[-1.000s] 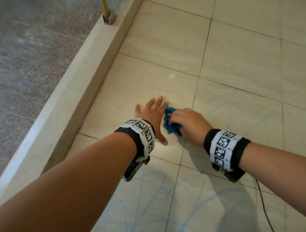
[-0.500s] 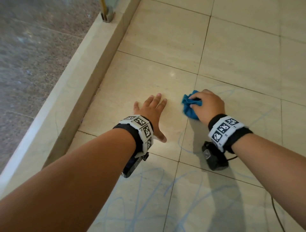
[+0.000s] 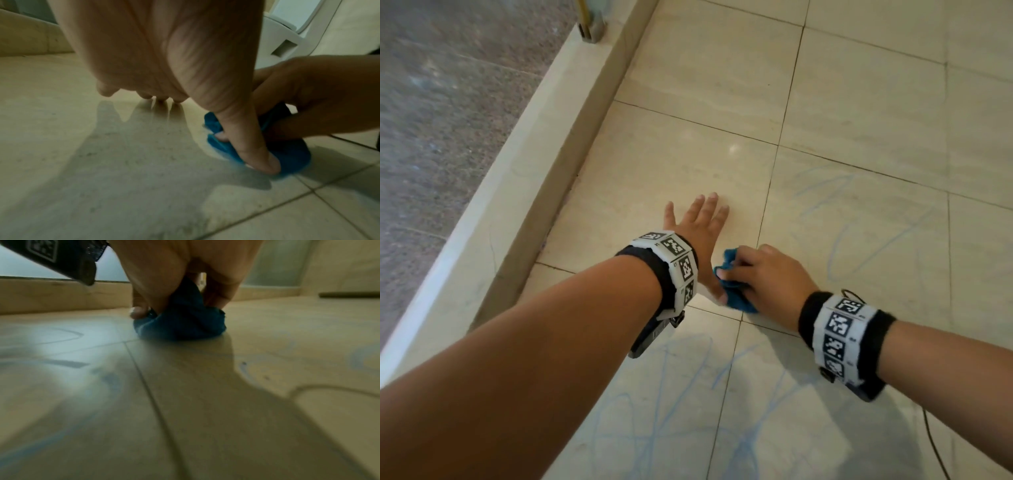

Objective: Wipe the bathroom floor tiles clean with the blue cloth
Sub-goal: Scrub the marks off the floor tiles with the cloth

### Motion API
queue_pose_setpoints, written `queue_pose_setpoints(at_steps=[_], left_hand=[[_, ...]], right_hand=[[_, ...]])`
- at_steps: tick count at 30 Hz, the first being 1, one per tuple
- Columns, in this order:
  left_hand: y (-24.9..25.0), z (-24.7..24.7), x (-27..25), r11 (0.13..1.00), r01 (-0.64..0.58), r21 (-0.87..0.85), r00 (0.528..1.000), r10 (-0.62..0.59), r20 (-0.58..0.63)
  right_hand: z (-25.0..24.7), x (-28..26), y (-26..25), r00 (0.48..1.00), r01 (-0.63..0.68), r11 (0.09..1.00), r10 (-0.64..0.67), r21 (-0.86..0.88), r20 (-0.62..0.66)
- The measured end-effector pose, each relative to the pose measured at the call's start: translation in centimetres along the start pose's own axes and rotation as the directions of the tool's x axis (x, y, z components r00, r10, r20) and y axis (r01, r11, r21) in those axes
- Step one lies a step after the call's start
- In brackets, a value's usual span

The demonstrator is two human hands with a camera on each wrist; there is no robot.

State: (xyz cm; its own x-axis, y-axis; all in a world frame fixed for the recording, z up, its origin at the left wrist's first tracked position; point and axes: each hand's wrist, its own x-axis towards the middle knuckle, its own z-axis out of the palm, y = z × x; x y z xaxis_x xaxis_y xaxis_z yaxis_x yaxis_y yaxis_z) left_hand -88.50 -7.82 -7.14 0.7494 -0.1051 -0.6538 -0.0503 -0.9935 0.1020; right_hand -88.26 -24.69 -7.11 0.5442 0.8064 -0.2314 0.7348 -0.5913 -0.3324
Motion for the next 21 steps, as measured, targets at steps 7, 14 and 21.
queue_pose_setpoints(at_steps=[7,14,21], left_hand=[[0.0,0.3,0.1,1.000,-0.002,0.023,0.999,0.001,0.038],[0.2,0.4,0.0,0.999,0.017,0.029,0.999,-0.018,0.037],[0.1,0.3,-0.1,0.999,0.018,0.032,0.999,-0.019,0.037]], right_hand=[[-1.1,1.8,5.6,0.894,-0.388,0.910,0.410,0.143,-0.182],[-1.1,-0.4,3.5,0.998,-0.062,0.996,0.063,0.064,-0.022],[-0.4,-2.1,1.5,0.999,-0.009,0.998,0.012,0.068,-0.046]])
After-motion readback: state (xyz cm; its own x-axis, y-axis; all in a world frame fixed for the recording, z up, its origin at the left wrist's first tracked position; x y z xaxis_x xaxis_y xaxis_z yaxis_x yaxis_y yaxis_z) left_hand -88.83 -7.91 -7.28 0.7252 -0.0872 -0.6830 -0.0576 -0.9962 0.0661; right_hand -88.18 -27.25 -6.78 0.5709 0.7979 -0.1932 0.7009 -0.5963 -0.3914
